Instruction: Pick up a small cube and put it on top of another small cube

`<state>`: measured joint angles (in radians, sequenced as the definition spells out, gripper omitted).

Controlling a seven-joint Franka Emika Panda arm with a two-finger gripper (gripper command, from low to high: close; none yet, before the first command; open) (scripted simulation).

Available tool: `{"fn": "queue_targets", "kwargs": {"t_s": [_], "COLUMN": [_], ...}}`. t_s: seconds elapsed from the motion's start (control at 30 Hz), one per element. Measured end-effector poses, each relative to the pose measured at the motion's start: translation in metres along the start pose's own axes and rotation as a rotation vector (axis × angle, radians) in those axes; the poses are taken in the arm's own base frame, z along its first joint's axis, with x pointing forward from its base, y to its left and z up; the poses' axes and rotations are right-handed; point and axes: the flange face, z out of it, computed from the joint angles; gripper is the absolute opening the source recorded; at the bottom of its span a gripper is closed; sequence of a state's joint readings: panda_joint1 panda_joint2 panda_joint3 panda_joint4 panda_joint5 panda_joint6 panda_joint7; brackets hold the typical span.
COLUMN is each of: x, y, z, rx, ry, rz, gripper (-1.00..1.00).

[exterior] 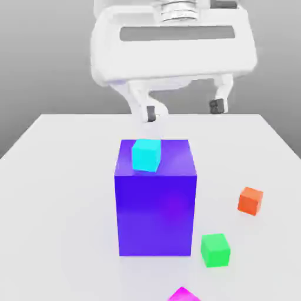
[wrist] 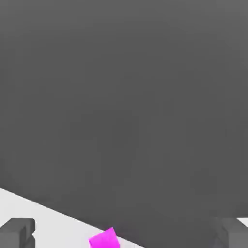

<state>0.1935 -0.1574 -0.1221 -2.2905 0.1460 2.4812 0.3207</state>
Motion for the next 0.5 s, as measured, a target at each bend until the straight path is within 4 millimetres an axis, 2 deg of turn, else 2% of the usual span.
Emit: {"fn": "queue_targets", "kwargs": {"t_s": [0.2,0.5], "x": [-0.019,-0.069], "y": [0.003,0.036], "z": [0.107,0.248], "rx": [-0.067,-0.186], "ry": [-0.133,-0.306], "rz": [-0.142,-0.343], "gripper": [0.0,0.0]}}
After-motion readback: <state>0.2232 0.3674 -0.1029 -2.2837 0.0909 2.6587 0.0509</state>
